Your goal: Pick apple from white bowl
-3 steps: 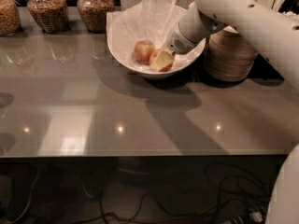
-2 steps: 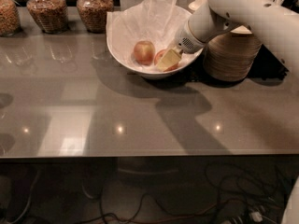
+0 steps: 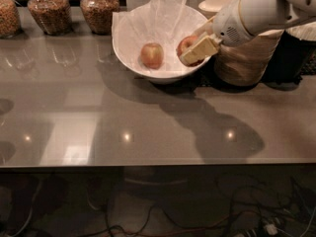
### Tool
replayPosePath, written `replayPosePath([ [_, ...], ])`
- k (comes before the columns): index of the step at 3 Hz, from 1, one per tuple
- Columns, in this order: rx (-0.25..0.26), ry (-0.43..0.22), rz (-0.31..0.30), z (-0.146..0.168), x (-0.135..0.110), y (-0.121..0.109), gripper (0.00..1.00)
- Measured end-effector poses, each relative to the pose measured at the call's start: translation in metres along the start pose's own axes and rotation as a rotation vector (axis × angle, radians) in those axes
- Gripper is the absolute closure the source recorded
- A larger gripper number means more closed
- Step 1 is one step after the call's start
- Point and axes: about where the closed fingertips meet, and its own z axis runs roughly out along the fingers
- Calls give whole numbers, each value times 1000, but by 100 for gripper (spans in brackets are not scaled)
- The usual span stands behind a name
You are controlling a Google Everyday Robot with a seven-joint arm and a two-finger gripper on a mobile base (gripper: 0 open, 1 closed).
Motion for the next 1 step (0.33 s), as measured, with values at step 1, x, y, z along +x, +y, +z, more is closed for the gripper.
replayPosePath([
  [1, 32, -56, -43, -56, -1, 14, 100],
])
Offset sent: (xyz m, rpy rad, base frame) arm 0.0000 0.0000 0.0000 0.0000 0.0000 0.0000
